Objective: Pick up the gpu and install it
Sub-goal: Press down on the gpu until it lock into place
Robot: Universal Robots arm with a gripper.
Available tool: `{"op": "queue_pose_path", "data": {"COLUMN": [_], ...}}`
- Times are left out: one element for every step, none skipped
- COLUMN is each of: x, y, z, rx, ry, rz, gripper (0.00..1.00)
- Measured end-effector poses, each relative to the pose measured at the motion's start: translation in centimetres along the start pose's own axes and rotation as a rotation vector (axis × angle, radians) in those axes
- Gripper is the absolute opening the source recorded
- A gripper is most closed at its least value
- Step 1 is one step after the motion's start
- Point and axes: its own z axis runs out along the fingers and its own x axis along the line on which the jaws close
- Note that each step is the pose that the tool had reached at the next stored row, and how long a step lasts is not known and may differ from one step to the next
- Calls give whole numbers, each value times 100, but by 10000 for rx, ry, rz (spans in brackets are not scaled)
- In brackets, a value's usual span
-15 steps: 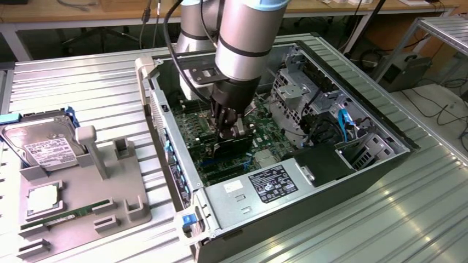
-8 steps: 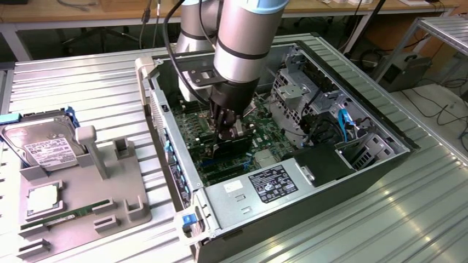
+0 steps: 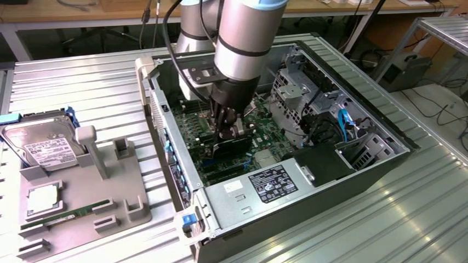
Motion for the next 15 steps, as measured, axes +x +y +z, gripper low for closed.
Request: {"op": "queue_pose_path", "data": {"x": [-1, -2, -3, -4, -4, -4, -4, -4, -4, -4, -4, -4, -4, -4, -4], "y": [-1, 0, 0, 1, 1, 1, 1, 1, 1, 1, 1, 1, 1, 1, 1], "z": [-52, -102, -151, -196, -211, -209, -209, -209, -210, -210, -210, -210, -210, -210, -210], "rx": [-4, -2, -3, -5, -6, -4, -3, -3, -4, -3, -4, -4, -4, -4, -3], "ry": [5, 2, 3, 6, 7, 4, -4, -4, -4, -4, -4, -3, -3, -4, -4], "rz": [0, 1, 1, 1, 1, 0, 1, 1, 0, 0, 0, 0, 0, 0, 0], "gripper": [11, 11, 11, 11, 11, 11, 11, 11, 11, 11, 11, 11, 11, 11, 11]}}
